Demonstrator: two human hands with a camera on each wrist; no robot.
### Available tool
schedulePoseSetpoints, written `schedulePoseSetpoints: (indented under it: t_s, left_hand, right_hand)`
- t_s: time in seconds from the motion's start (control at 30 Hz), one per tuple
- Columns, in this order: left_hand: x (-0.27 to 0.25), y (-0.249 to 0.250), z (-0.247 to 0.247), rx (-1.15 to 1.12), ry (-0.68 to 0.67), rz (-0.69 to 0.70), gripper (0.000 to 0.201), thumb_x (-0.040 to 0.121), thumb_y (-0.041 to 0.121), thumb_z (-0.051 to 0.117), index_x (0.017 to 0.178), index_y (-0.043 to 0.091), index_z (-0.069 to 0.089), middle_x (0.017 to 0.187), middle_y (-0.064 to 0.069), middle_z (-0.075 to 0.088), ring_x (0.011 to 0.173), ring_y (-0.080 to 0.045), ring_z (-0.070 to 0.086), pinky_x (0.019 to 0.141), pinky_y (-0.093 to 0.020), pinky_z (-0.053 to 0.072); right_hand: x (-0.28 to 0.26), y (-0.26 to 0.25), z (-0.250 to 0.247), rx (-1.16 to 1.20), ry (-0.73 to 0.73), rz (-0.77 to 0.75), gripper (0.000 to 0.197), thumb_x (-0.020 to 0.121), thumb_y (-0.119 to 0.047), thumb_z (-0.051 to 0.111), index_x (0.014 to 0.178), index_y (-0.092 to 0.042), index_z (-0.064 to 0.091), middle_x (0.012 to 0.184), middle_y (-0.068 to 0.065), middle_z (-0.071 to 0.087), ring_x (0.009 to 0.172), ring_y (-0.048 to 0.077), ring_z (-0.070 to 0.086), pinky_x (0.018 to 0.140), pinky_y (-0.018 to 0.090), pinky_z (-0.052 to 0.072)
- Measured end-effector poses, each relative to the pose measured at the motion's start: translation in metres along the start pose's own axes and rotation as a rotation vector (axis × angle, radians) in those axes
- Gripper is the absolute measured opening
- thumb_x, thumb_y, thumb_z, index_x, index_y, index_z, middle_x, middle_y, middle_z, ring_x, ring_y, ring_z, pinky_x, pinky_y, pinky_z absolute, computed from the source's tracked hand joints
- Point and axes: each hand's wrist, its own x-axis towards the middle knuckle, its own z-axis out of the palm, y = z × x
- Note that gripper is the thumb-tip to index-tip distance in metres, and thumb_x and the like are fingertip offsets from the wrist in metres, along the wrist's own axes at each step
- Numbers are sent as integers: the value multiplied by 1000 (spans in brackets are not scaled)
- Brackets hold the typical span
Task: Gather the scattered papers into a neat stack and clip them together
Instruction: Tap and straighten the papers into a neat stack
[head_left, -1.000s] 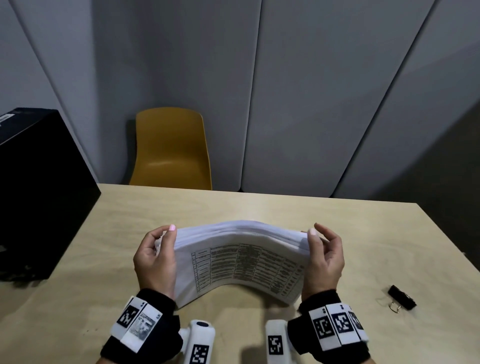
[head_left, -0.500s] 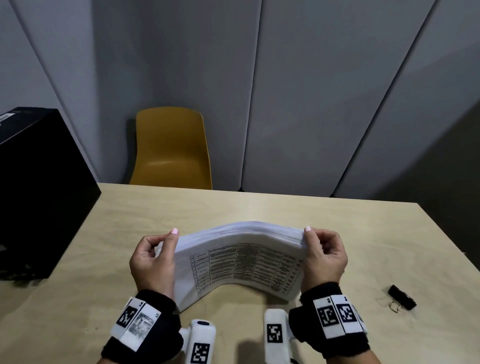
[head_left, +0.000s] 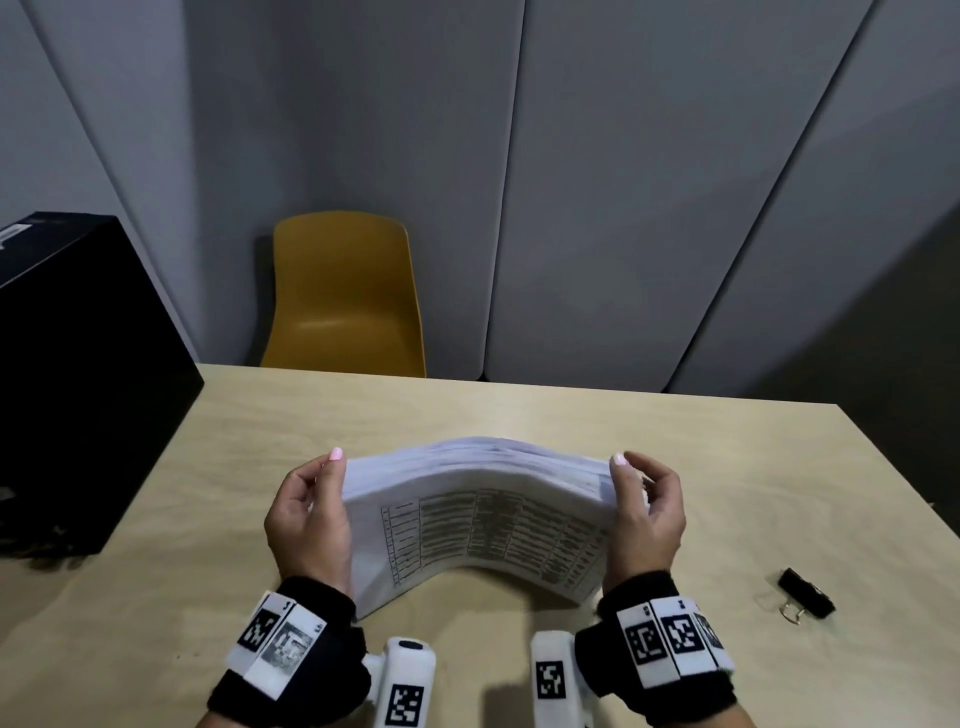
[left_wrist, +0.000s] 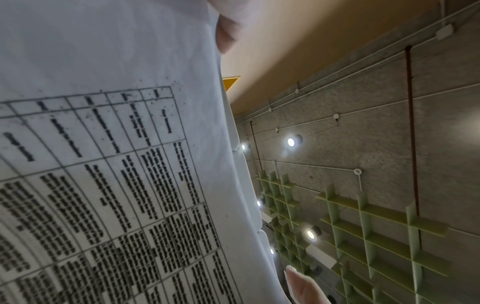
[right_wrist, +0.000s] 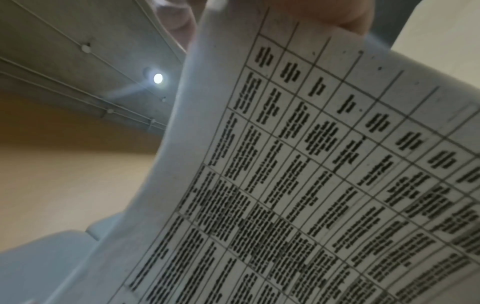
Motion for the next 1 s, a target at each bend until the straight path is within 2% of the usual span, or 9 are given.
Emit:
schedulePoseSetpoints:
  t_s: [0.13, 0.27, 0.4, 0.5, 0.63, 0.7, 0.8, 0.9, 1.0]
  left_hand:
    - [4, -7, -1, 22, -3, -21, 30, 74, 40, 68, 59, 17, 55, 69, -4, 55, 74, -26, 54, 68, -37, 44]
    - [6, -8, -1, 56, 8, -37, 36, 66, 54, 65, 58, 19, 55, 72, -9, 57, 73, -30, 56, 68, -41, 47]
    - [7, -6, 0, 37, 11, -51, 29, 76, 40, 65, 60, 19, 54, 71, -4, 55, 77, -28, 54, 69, -38, 44]
    - [6, -2, 1, 46, -9, -59, 38, 73, 53, 59, 57, 19, 54, 69, -7, 55, 75, -31, 57, 67, -38, 45]
    - [2, -3, 3, 54, -36, -54, 40, 78, 46, 62, 56, 15, 48, 63, -9, 54, 67, -29, 58, 63, -35, 44]
    - [3, -2, 4, 59, -38, -57, 43, 75, 52, 60, 55, 15, 51, 63, -9, 55, 66, -29, 59, 64, -36, 46]
    - [5, -3, 3, 60, -27, -75, 45, 70, 53, 64, 54, 13, 48, 65, -11, 53, 66, -27, 55, 64, -35, 43]
    - [9, -3, 3, 58, -29, -46, 41, 72, 49, 64, 51, 16, 51, 65, -9, 51, 69, -26, 53, 66, -35, 42]
    - [10, -3, 3, 64, -26, -11, 37, 68, 57, 59, 57, 21, 60, 68, -6, 56, 75, -27, 55, 70, -38, 46]
  right_hand:
    - [0, 1, -1, -46, -11, 6, 23, 62, -37, 62, 82, -29, 59, 85, -13, 58, 81, 11, 56, 78, 26, 44]
    - [3, 4, -2, -15, -1, -6, 31, 58, -48, 60, 80, -27, 60, 84, -7, 60, 77, 4, 56, 72, 18, 45]
    - [4, 7, -2, -62, 6, 28, 30, 59, -47, 61, 75, -22, 59, 76, -4, 59, 72, 15, 55, 72, 29, 46]
    - [6, 7, -3, 0, 13, 56, 35, 58, -55, 58, 69, -21, 57, 71, -4, 55, 68, 12, 50, 66, 26, 41]
    - [4, 8, -1, -17, -12, 73, 19, 65, -41, 62, 66, -22, 58, 67, -3, 55, 65, 17, 52, 66, 29, 44]
    - [4, 8, 0, -18, -16, 58, 20, 67, -42, 62, 66, -22, 58, 70, -4, 56, 66, 14, 52, 65, 28, 43]
    - [4, 8, 0, -16, -27, 12, 21, 66, -43, 66, 70, -24, 57, 75, -6, 58, 67, 5, 54, 65, 22, 44]
    - [3, 11, -2, -17, -27, -15, 36, 53, -53, 64, 76, -26, 58, 81, -2, 60, 75, 13, 57, 69, 21, 47]
    - [-1, 9, -5, 16, -51, -116, 45, 59, -51, 62, 97, -28, 55, 91, -8, 59, 88, 11, 56, 74, 9, 43]
